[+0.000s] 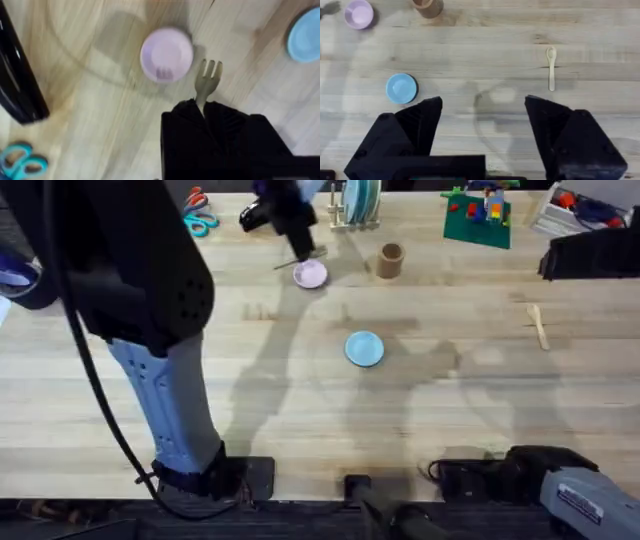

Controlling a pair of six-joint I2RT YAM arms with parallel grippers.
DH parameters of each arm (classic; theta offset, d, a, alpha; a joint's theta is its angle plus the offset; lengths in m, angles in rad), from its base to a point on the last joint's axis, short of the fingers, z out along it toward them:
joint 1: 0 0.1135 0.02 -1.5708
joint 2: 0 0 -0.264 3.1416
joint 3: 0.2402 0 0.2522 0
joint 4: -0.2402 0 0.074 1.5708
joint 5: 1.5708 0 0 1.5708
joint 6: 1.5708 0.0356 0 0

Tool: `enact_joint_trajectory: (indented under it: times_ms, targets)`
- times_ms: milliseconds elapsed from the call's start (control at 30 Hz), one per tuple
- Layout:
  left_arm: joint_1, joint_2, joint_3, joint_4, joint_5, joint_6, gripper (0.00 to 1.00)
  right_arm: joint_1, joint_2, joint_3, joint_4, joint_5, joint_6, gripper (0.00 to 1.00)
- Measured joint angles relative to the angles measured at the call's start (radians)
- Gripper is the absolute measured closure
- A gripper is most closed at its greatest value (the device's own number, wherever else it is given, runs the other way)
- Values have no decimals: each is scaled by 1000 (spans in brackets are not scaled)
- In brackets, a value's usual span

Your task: Pick up a utensil and set it on the pink plate, then put the other utensil in the container.

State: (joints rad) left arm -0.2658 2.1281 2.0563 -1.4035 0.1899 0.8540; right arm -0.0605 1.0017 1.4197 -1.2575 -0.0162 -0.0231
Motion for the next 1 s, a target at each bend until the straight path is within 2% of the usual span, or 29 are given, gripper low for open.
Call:
enact_joint_trajectory:
  times_ms: [100,267,733,1000]
  targets:
    - [-42,0,0,42,-2,-14,957,0,0,0,0,0,0,8]
    - [-66,0,0,102,-3,-36,957,0,0,0,0,0,0,7]
    - [-47,5,1,159,-4,-54,957,0,0,0,0,0,0,7]
    - [-35,95,2,166,-5,-54,957,0,0,0,0,0,0,7]
